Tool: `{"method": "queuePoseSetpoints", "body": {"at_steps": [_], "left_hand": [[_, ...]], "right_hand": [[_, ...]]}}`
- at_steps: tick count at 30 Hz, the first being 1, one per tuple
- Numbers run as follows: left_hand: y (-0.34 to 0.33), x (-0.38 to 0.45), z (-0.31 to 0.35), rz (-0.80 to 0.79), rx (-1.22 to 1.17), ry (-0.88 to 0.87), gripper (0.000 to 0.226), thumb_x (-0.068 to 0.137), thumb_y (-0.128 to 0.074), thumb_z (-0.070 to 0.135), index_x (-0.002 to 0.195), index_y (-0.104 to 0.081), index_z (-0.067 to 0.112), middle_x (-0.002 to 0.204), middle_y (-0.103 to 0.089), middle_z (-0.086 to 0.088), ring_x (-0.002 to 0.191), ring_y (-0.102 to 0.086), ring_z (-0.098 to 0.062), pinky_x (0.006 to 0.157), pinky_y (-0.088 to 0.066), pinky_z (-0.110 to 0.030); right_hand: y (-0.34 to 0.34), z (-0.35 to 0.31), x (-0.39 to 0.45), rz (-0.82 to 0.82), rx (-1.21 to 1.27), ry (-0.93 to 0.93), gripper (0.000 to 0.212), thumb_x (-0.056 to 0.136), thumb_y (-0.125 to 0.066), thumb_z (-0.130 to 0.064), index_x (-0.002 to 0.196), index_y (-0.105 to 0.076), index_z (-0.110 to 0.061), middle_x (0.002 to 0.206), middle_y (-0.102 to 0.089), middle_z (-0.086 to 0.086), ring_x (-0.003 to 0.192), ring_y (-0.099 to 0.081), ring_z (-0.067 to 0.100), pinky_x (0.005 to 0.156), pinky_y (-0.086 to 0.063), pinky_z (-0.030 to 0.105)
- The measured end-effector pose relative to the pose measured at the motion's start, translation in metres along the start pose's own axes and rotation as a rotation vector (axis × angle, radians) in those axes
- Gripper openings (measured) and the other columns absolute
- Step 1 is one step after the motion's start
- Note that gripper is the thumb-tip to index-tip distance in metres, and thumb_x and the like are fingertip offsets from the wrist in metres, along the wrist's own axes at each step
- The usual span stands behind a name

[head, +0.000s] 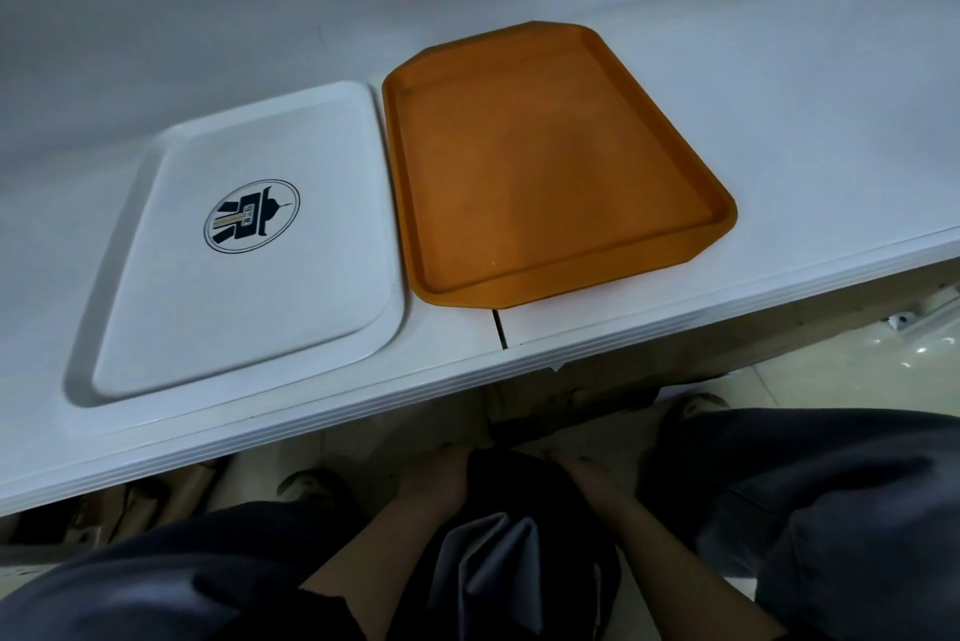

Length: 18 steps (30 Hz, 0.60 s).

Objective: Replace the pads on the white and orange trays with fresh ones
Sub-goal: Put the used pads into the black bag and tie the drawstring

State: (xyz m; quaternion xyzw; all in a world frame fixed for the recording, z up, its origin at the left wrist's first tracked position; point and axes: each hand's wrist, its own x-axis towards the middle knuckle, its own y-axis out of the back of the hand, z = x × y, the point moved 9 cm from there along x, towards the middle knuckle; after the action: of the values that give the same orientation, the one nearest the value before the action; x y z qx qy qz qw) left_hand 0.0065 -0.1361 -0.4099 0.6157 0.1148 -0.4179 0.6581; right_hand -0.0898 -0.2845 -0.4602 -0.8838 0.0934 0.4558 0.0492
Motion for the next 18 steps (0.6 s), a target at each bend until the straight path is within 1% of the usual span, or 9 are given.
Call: {"method": "queuePoseSetpoints", "body": {"at_steps": [1, 4, 6, 9, 11, 13, 15, 17, 18], "left_hand": [[0.000, -0.001, 0.000, -0.002, -0.039, 0.006, 0.045, 0.095, -0.042, 0.031, 0.139, -0.038, 0.022, 0.141, -0.046, -0.007, 0.125, -0.049, -0.024, 0.099, -0.042, -0.031], [0.002, -0.003, 0.003, -0.009, -0.214, 0.024, 0.058, 0.096, -0.041, 0.036, 0.148, -0.022, 0.020, 0.149, -0.034, -0.010, 0.130, -0.044, -0.025, 0.104, -0.038, -0.030], [0.007, -0.003, 0.004, 0.015, -0.297, 0.025, 0.057, 0.099, -0.036, 0.039, 0.150, -0.018, 0.022, 0.153, -0.028, -0.008, 0.134, -0.039, -0.024, 0.107, -0.033, -0.028], [0.016, -0.006, 0.005, 0.046, -0.271, -0.019, 0.061, 0.098, -0.040, 0.037, 0.151, -0.012, 0.022, 0.155, -0.024, -0.009, 0.139, -0.031, -0.025, 0.110, -0.029, -0.028], [0.021, -0.008, 0.008, 0.076, -0.288, -0.059, 0.064, 0.094, -0.048, 0.034, 0.149, -0.021, 0.019, 0.151, -0.032, -0.009, 0.135, -0.037, -0.024, 0.107, -0.034, -0.027], [0.029, -0.011, 0.013, 0.116, -0.349, -0.096, 0.054, 0.086, -0.050, 0.036, 0.135, -0.045, 0.015, 0.137, -0.050, -0.009, 0.122, -0.050, -0.022, 0.097, -0.041, -0.026], [0.037, -0.015, 0.016, 0.176, -0.376, -0.133, 0.047, 0.074, -0.045, 0.038, 0.111, -0.061, 0.013, 0.120, -0.059, -0.010, 0.109, -0.058, -0.024, 0.088, -0.045, -0.027], [0.042, -0.020, 0.014, 0.222, -0.315, -0.136, 0.026, 0.076, -0.049, 0.032, 0.092, -0.059, 0.014, 0.109, -0.062, -0.012, 0.101, -0.060, -0.028, 0.080, -0.044, -0.030], [0.046, -0.025, 0.011, 0.259, -0.240, -0.122, 0.016, 0.080, -0.053, 0.027, 0.091, -0.057, 0.015, 0.107, -0.063, -0.011, 0.100, -0.061, -0.028, 0.079, -0.044, -0.030]], "right_hand": [[-0.002, -0.008, -0.003, -0.007, 0.028, 0.030, 0.027, 0.098, -0.049, -0.029, 0.112, -0.062, -0.010, 0.097, -0.061, -0.002, 0.080, -0.056, 0.007, 0.049, -0.040, 0.003], [-0.007, -0.034, -0.009, -0.002, 0.097, 0.170, 0.009, 0.090, -0.063, -0.018, 0.087, -0.067, -0.010, 0.076, -0.066, -0.002, 0.069, -0.060, 0.008, 0.052, -0.044, 0.009], [-0.008, -0.052, -0.012, 0.038, 0.003, 0.296, 0.017, 0.087, -0.067, -0.014, 0.071, -0.063, -0.012, 0.065, -0.063, -0.006, 0.065, -0.057, 0.006, 0.054, -0.041, 0.010], [-0.017, -0.076, -0.021, 0.052, -0.057, 0.452, 0.020, 0.087, -0.068, -0.019, 0.069, -0.058, -0.017, 0.070, -0.058, -0.007, 0.066, -0.055, -0.001, 0.061, -0.039, 0.012], [-0.024, -0.090, -0.032, 0.029, -0.140, 0.535, 0.019, 0.087, -0.067, -0.020, 0.070, -0.058, -0.023, 0.071, -0.059, -0.012, 0.068, -0.054, -0.005, 0.065, -0.039, 0.012], [-0.033, -0.099, -0.040, -0.005, -0.252, 0.599, 0.022, 0.087, -0.066, -0.018, 0.069, -0.058, -0.026, 0.068, -0.059, -0.014, 0.068, -0.053, -0.008, 0.067, -0.039, 0.012], [-0.040, -0.106, -0.051, -0.018, -0.373, 0.635, 0.024, 0.087, -0.066, -0.018, 0.069, -0.058, -0.031, 0.066, -0.060, -0.017, 0.070, -0.054, -0.008, 0.068, -0.040, 0.013], [-0.043, -0.105, -0.060, -0.019, -0.511, 0.666, 0.025, 0.085, -0.067, -0.020, 0.072, -0.057, -0.037, 0.072, -0.060, -0.019, 0.077, -0.056, -0.005, 0.072, -0.041, 0.015], [-0.044, -0.104, -0.063, -0.021, -0.580, 0.674, 0.024, 0.085, -0.067, -0.020, 0.074, -0.055, -0.038, 0.076, -0.061, -0.019, 0.081, -0.057, -0.002, 0.074, -0.043, 0.017]]}}
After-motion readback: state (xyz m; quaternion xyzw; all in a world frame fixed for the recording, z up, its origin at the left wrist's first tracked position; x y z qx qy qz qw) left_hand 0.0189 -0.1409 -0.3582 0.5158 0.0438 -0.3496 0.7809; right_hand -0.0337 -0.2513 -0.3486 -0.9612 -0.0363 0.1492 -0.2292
